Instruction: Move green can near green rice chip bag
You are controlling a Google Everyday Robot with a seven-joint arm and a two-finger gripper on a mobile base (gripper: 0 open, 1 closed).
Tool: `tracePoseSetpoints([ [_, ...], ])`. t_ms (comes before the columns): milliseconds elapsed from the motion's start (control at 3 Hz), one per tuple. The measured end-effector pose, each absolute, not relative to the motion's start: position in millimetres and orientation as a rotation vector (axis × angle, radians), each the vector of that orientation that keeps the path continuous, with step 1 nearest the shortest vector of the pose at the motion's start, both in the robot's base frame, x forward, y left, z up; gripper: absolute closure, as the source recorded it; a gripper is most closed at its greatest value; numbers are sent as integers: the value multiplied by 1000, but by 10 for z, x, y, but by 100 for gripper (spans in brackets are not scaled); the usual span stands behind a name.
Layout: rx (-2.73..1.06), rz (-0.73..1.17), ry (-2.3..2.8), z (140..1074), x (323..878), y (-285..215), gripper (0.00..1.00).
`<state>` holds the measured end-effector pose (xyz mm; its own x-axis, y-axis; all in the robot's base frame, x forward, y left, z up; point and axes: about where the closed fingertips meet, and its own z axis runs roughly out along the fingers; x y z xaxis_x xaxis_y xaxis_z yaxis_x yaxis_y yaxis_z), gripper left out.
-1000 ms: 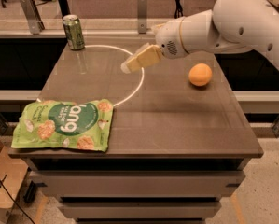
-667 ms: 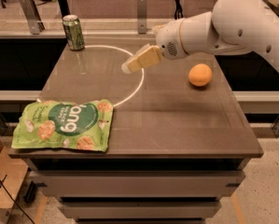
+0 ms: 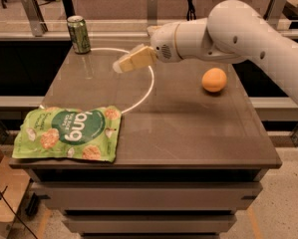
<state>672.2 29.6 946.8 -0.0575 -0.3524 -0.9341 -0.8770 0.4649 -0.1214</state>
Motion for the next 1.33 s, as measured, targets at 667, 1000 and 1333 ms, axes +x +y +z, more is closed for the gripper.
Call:
tracePoseSetpoints([
  [667, -1076, 685, 1546, 9460, 7181, 941, 0],
  [1000, -1076, 711, 1536, 9407, 7432, 1267, 0],
  [1333, -1042, 736, 1544, 9322, 7690, 1503, 0],
])
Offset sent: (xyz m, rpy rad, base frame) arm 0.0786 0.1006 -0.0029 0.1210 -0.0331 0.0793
